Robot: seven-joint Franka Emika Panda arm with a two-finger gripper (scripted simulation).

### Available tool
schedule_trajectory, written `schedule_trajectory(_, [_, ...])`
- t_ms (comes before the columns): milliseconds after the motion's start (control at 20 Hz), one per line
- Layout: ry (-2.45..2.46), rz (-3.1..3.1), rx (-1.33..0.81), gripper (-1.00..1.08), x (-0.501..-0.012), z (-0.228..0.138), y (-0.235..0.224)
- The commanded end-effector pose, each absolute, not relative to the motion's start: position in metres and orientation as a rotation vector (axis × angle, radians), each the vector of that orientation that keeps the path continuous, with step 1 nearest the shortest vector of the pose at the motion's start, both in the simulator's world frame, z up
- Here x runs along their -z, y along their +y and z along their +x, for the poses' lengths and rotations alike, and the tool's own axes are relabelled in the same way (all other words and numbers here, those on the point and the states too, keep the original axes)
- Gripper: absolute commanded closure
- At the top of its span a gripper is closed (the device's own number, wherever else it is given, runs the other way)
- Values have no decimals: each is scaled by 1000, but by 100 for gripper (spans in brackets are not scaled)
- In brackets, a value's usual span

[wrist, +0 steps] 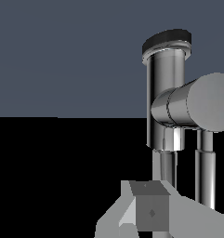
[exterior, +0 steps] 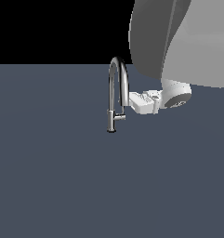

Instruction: Turn on the faucet by rotating a designated handle.

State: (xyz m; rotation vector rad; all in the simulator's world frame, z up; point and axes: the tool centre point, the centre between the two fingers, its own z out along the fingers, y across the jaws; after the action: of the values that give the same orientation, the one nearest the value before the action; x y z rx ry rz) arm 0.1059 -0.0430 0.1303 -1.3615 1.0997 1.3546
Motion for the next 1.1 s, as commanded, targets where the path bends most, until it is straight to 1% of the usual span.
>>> schedule_trajectory(0, [1100, -1361, -1355, 108, -131, 103, -44])
schedule_trajectory(1050, [1100, -1361, -1355, 108, -138, 74, -50])
